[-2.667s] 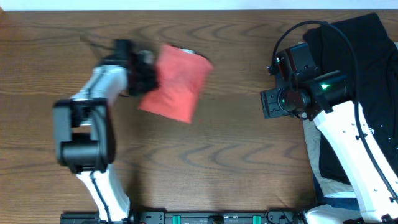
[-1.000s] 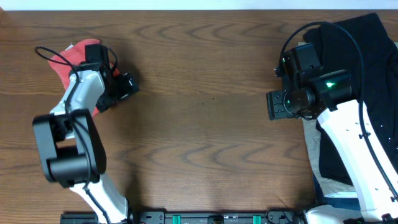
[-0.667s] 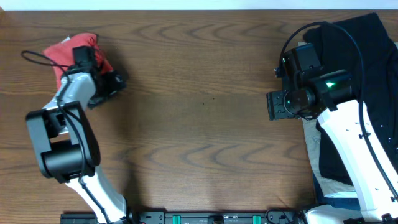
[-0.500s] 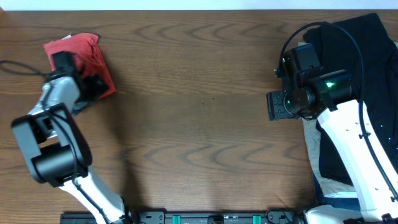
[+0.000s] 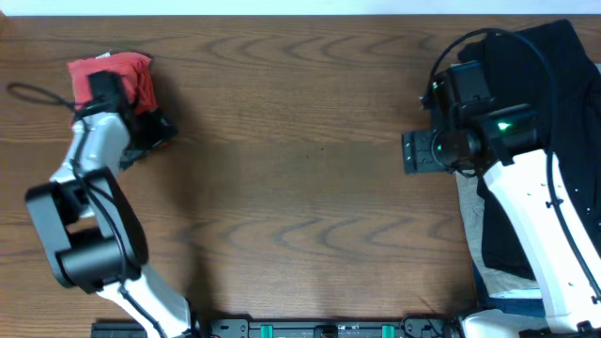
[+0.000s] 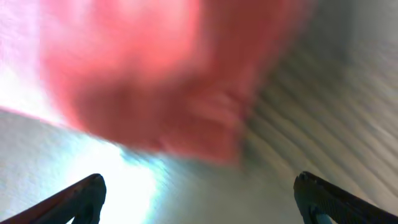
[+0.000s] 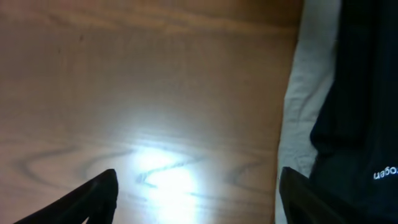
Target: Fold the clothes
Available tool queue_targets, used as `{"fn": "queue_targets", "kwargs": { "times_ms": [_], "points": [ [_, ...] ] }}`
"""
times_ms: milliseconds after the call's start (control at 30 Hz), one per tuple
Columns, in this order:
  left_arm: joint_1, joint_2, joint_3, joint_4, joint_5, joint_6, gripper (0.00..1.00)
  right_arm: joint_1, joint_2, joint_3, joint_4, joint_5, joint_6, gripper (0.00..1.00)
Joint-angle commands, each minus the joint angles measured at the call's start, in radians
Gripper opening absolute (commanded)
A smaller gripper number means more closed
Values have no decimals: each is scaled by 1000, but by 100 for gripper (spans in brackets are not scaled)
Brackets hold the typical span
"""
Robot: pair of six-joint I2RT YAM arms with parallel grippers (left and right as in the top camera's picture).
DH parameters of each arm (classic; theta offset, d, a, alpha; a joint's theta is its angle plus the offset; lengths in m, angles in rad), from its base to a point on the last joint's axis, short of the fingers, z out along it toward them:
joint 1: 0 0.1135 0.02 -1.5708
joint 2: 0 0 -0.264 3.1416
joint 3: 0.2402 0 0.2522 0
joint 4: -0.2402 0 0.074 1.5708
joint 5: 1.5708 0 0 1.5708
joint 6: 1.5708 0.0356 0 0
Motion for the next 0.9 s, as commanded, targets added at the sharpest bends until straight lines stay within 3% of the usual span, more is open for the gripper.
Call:
{"fn": "queue_targets", "kwargs": {
  "times_ms": [0, 167, 267, 500, 700, 867],
  "points": [
    [-89, -90, 15, -30, -94, -5, 98, -51, 10, 10, 41, -28, 12, 85],
    [-261, -110, 15, -94, -89, 56, 98, -117, 77, 10, 132, -162, -91, 90],
    [-348, -110, 15, -294, -89, 88, 98, -143, 136, 10, 84, -209, -111, 99],
    [-384, -145, 11, -702, -71, -50, 100, -145, 183, -20, -124, -214, -89, 99],
    [-386, -402, -111, -656, -60, -46, 100, -135, 23, -137, -55, -214, -54, 99],
    [-426, -851, -343, -429, -55, -13, 100, -124, -298, -384, 205, -194, -51, 99]
  ]
}}
